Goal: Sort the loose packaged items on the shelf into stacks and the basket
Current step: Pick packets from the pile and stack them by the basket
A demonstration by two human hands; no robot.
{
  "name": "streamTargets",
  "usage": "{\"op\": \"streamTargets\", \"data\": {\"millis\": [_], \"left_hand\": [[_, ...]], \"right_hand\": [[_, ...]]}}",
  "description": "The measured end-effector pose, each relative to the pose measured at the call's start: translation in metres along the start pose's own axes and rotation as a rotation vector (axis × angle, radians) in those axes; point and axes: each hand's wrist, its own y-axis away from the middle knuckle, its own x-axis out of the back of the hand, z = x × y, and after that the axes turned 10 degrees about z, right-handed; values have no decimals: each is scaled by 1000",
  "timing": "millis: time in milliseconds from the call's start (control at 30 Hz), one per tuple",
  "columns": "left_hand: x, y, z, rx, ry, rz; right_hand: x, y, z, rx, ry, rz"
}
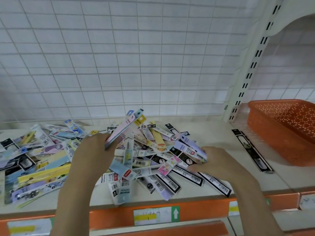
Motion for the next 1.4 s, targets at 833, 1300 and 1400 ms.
{"op": "streamTargets", "data": {"millis": [833, 1300, 1400], "left_hand": [[-9, 6, -1, 143, 214, 27], [-3, 9, -21, 224, 35, -62], [-9, 7, -18, 199, 46, -82]], "right_hand": [[12, -40, -19, 74, 22, -4], [-7, -47, -22, 97, 67, -35], [2, -43, -19, 91, -42, 52]]}}
